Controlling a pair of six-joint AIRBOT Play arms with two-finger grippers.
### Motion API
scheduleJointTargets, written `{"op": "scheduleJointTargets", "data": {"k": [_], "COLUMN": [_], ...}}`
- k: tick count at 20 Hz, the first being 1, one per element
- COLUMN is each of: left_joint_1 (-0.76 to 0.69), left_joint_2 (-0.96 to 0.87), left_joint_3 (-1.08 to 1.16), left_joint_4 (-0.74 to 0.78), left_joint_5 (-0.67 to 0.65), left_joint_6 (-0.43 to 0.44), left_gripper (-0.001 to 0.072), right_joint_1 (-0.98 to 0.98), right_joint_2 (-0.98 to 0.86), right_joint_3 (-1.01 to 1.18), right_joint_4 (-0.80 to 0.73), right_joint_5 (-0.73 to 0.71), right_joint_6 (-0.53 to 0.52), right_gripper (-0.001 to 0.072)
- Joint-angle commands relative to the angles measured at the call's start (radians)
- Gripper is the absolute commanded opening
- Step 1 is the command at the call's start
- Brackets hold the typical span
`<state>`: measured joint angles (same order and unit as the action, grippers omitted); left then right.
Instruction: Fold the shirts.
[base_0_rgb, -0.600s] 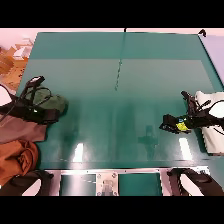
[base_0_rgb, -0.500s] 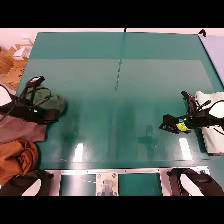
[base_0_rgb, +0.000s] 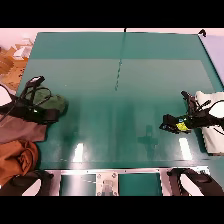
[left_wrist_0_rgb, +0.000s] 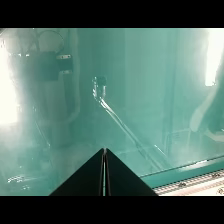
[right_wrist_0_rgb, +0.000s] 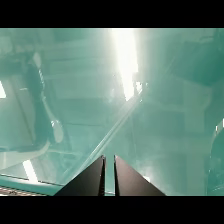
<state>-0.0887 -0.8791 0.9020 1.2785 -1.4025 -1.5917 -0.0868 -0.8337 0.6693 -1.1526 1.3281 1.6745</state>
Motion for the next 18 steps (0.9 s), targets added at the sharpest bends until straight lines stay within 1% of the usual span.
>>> {"op": "scheduleJointTargets", "data": {"k": [1,2,3,6,7,8,9,10,11,12,13,15,16,18], "left_joint_1": [0.000,0.000,0.000,0.000,0.000,0.000,0.000,0.003,0.003,0.003,0.003,0.003,0.003,0.003], "left_joint_2": [0.001,0.001,0.001,0.000,0.000,0.000,-0.008,-0.027,-0.060,-0.113,-0.173,-0.307,-0.362,-0.459], "left_joint_3": [0.000,0.000,0.000,0.000,0.000,0.000,0.000,0.000,0.000,0.000,0.000,0.000,0.000,0.000], "left_joint_4": [-0.002,-0.003,-0.001,0.009,0.022,0.073,0.173,0.280,0.372,0.451,0.477,0.477,0.485,0.511], "left_joint_5": [0.003,0.041,0.111,0.234,0.313,0.419,0.533,0.619,0.664,0.666,0.649,0.594,0.571,0.551], "left_joint_6": [0.002,0.008,0.041,0.052,0.056,0.080,0.106,0.100,0.101,0.110,0.139,0.232,0.257,0.266], "left_gripper": [0.0023,0.0023,0.0023,0.0023,0.0023,0.0046,0.0512,0.0693,0.0686,0.0685,0.0685,0.0685,0.0684,0.0684], "right_joint_1": [0.001,0.001,0.001,0.001,0.001,0.002,0.002,0.001,0.001,0.001,0.000,0.001,0.000,0.000], "right_joint_2": [0.001,0.001,0.001,0.000,0.000,0.000,0.000,-0.002,-0.002,-0.003,-0.003,-0.003,-0.003,-0.003], "right_joint_3": [-0.001,-0.001,-0.001,-0.001,-0.001,-0.001,-0.001,-0.001,-0.001,-0.001,-0.001,-0.001,-0.001,-0.001], "right_joint_4": [0.000,0.001,0.001,0.000,0.001,0.008,0.008,0.009,0.009,0.009,0.008,0.008,0.008,0.008], "right_joint_5": [-0.003,-0.003,-0.007,-0.023,-0.035,-0.060,-0.075,-0.091,-0.105,-0.114,-0.121,-0.139,-0.142,-0.143], "right_joint_6": [0.000,0.000,0.000,0.000,0.000,0.000,0.000,0.000,0.000,0.000,0.000,0.000,0.000,0.000], "right_gripper": [0.0099,0.0099,0.0099,0.0099,0.0095,0.0090,0.0092,0.0107,0.0179,0.0248,0.0270,0.0271,0.0271,0.0271]}}
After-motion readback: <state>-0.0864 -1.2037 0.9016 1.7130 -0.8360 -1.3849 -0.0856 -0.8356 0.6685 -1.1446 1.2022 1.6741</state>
